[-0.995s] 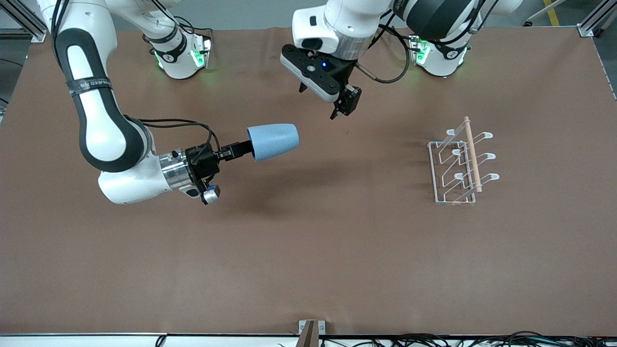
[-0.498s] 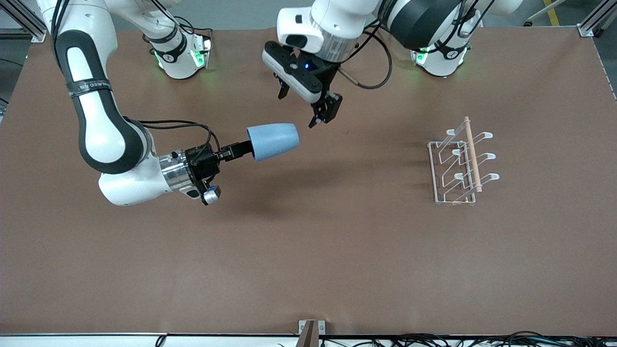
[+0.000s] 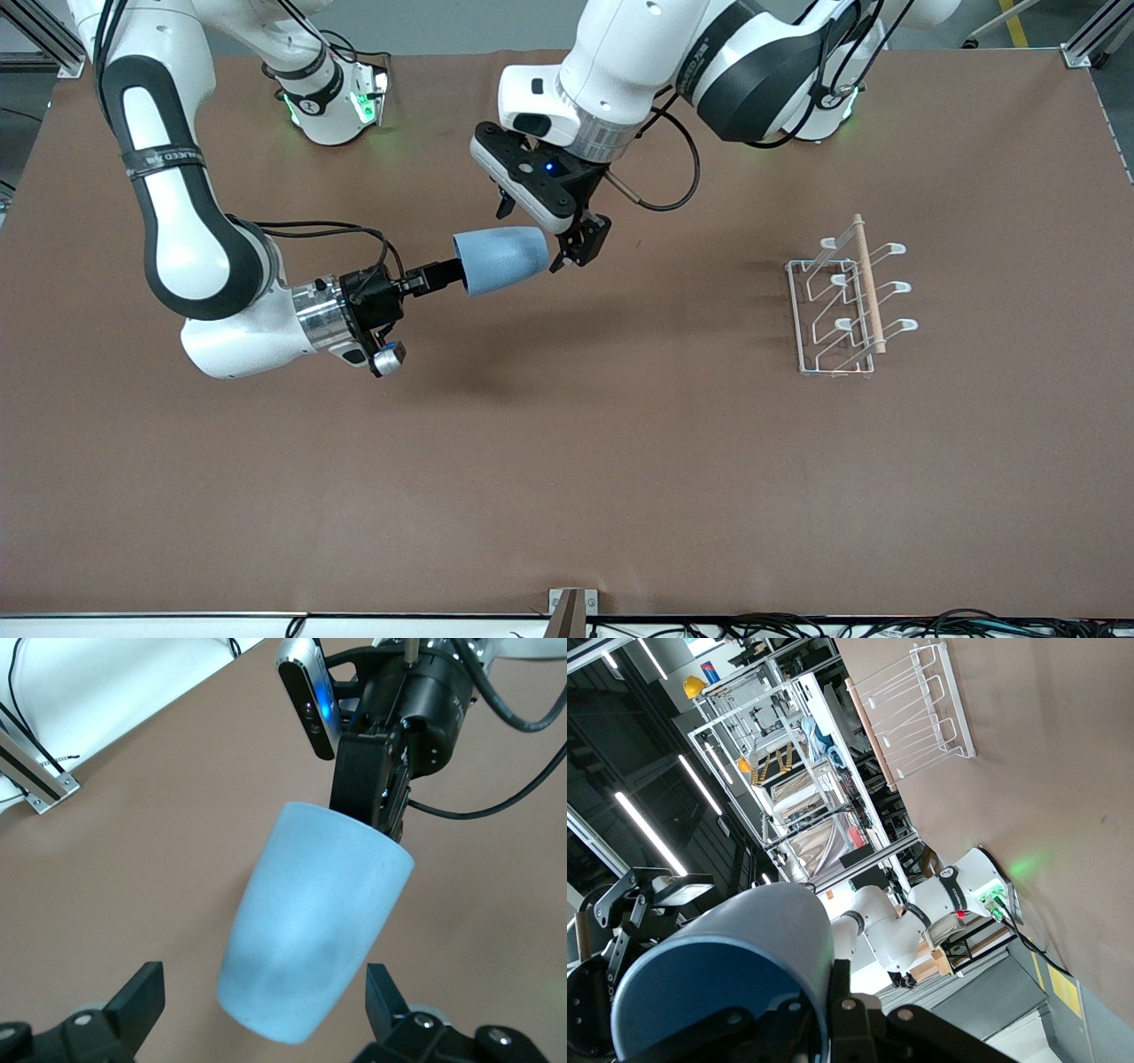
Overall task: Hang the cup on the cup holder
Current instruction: 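Grasp the cup's base with the left gripper beside the right gripper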
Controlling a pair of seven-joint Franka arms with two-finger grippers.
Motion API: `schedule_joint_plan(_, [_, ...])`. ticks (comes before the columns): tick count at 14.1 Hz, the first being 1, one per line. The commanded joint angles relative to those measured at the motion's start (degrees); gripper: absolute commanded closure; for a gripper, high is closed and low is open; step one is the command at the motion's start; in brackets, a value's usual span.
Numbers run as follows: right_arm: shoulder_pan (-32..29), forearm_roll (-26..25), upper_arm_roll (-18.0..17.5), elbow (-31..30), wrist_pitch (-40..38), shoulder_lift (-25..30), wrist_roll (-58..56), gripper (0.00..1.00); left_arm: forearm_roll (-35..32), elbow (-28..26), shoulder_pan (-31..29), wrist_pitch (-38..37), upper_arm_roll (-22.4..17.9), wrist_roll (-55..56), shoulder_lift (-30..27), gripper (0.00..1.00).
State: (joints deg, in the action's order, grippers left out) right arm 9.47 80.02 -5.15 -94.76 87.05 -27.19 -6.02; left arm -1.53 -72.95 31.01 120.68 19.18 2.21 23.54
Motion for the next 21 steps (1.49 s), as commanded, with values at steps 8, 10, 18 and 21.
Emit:
schedule_joint_plan(8, [0.11,0.84,-0.13,-0.6,-0.74,0.2,-1.45,0.95,-4.09,3.51,2.92,1.83,-0.28,-4.84,5.02,0.0])
schedule_joint_plan(10, [0.38,0.84,-0.13,-0.6,-0.74,0.2,-1.45,0.95,-5.23,3.43,3.36,2.89,-0.28,-5.99,5.63,0.0])
schedule_joint_plan(18, [0.64,0.66,-0.13,-0.6,-0.74,0.2,-1.45,0.91,-10.86,2.9,4.68,-0.52,-0.1,-6.61,6.34,0.64])
schedule_joint_plan(21, [0.47,0.49,-0.13,-0.51,-0.65,0.29,-0.74,0.01,-12.0,2.9,4.68,-4.73,-0.1,-6.78,5.91,0.67])
